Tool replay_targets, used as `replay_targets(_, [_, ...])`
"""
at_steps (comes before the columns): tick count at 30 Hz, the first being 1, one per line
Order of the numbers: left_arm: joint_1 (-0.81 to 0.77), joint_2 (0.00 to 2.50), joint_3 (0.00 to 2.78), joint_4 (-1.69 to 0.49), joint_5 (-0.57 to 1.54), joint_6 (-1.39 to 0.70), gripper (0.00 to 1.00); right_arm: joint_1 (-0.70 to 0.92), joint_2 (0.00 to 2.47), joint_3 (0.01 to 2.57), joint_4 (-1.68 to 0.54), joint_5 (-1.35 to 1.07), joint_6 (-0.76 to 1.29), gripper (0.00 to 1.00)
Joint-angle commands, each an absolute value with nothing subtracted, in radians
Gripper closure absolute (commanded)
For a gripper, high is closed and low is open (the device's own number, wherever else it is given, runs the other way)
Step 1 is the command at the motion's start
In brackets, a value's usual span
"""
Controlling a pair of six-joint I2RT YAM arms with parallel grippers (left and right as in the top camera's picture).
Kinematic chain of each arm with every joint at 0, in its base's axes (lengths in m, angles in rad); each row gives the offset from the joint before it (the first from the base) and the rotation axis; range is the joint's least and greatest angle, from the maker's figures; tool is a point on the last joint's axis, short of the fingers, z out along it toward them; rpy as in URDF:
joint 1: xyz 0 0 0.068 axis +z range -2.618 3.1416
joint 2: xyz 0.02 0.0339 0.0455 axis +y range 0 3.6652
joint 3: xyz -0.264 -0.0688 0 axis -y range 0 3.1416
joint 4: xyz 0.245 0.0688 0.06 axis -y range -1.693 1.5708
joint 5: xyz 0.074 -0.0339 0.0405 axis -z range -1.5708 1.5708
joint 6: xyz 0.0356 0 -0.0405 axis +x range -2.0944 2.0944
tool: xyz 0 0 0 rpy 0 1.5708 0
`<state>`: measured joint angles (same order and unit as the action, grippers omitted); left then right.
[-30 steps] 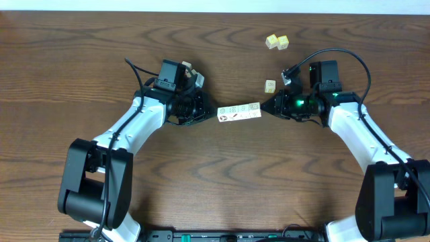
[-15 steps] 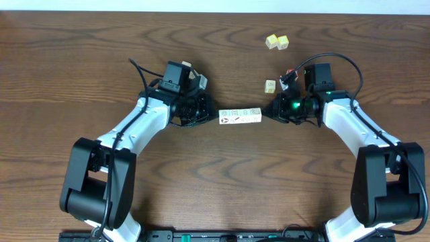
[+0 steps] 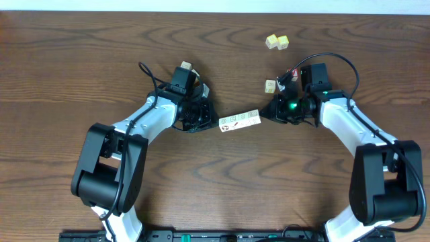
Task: Lift 4 blocks
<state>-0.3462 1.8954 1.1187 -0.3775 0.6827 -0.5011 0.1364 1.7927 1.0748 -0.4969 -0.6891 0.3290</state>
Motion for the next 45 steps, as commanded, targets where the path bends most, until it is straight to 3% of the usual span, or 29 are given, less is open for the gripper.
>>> replay_targets(1, [-0.390, 1.889, 1.145, -0.350, 0.788, -0.506, 0.93, 0.192, 1.853, 1.080, -0.499, -0.816, 0.312, 0.99])
replay_targets(31, [-0.389, 1.956, 1.145, -0.358, 0.735, -0.479, 0.92, 0.189, 1.868, 1.030, -0.572, -0.471, 0.347, 0.99])
replay_targets(45, [-0.368, 1.884, 1.171, -0.568, 0.263, -0.439, 0.93, 0.118, 1.861, 1.233, -0.950, -0.072, 0.370, 0.99])
